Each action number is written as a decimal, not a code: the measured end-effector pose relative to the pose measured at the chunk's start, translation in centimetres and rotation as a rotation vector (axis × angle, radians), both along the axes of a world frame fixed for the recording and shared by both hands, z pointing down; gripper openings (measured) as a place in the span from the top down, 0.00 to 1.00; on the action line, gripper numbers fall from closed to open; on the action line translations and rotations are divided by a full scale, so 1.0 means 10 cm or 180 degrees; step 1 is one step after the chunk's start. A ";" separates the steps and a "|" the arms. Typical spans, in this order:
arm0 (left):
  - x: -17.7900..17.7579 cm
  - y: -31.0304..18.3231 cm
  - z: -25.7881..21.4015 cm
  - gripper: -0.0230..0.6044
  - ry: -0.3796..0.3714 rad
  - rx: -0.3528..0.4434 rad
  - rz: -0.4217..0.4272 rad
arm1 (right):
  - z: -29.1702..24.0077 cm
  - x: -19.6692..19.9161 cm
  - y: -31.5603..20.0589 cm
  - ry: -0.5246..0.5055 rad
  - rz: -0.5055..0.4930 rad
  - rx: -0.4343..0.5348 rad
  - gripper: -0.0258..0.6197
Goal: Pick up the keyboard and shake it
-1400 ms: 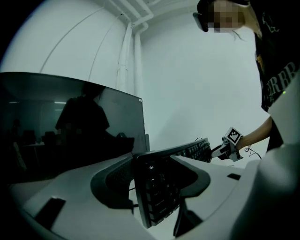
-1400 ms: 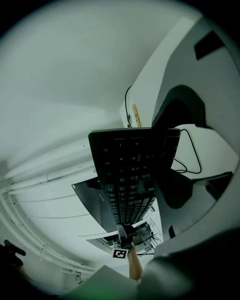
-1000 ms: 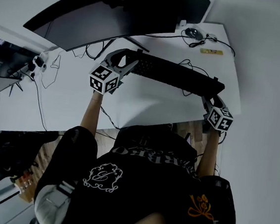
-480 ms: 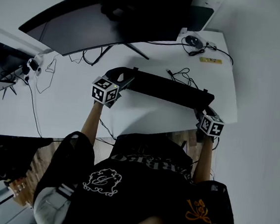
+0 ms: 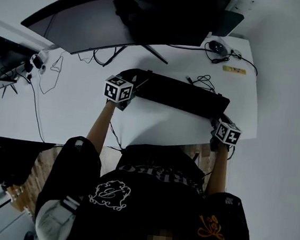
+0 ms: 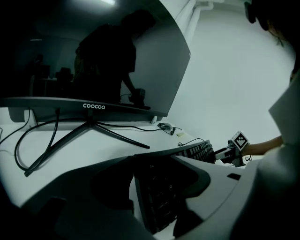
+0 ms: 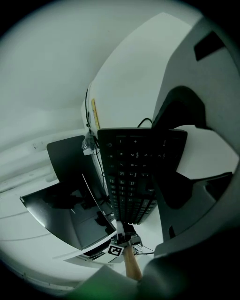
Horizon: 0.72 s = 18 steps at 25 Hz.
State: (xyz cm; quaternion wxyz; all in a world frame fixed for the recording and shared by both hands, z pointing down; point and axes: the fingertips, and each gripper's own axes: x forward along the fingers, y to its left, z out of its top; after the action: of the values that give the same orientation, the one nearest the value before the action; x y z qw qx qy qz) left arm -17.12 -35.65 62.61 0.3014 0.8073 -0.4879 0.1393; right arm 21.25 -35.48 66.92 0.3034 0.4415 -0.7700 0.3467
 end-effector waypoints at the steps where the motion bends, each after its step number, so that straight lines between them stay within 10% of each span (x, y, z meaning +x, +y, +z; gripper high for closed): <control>1: 0.00 -0.02 0.04 0.57 0.0037 -0.0034 -0.0016 | -0.01 -0.01 -0.02 -0.0010 0.0028 -0.0004 0.54; 9: -0.07 -0.21 0.33 0.57 0.0252 -0.0289 -0.0174 | 0.06 -0.05 -0.12 -0.0112 0.0263 -0.0048 0.54; 18: -0.09 -0.26 0.44 0.55 -0.0191 -0.0248 -0.0134 | 0.08 -0.04 -0.15 -0.0121 0.0464 -0.0012 0.54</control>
State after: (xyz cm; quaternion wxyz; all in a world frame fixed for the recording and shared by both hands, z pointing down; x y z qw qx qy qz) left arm -18.02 -38.26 67.03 0.3206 0.7800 -0.5077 0.1759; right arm 20.88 -36.98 67.74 0.2635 0.4891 -0.7408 0.3776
